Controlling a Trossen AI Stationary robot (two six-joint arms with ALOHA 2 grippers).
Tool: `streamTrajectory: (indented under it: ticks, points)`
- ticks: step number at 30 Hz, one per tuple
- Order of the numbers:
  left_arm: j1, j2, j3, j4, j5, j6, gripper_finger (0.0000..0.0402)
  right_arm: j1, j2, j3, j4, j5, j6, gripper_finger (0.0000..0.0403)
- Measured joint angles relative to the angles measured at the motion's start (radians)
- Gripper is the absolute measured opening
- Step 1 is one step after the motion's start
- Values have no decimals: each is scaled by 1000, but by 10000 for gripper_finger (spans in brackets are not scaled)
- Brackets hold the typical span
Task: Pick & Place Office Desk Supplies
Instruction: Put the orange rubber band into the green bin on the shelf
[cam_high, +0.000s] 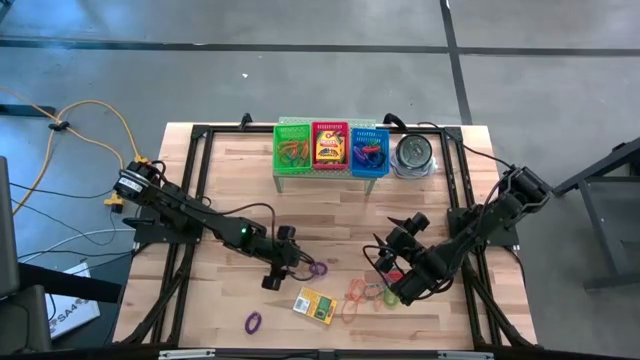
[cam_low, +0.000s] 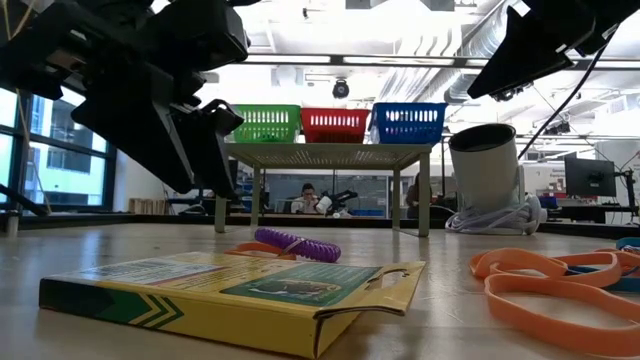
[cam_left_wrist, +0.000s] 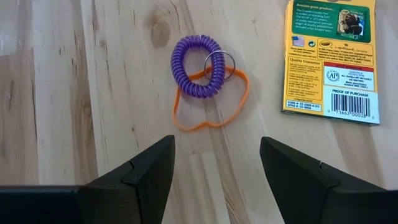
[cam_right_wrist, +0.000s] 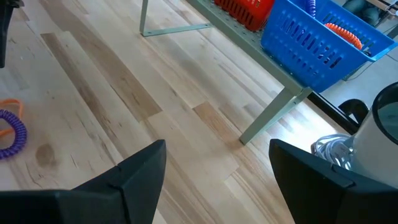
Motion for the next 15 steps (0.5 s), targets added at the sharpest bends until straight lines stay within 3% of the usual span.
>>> streamTrajectory:
  ticks: [12, 15]
  points:
    - [0, 0, -1, -35, 0, -3, 230, 0, 0, 0, 0, 0, -4, 274]
    - [0, 0, -1, -35, -6, -77, 230, 0, 0, 0, 0, 0, -4, 274]
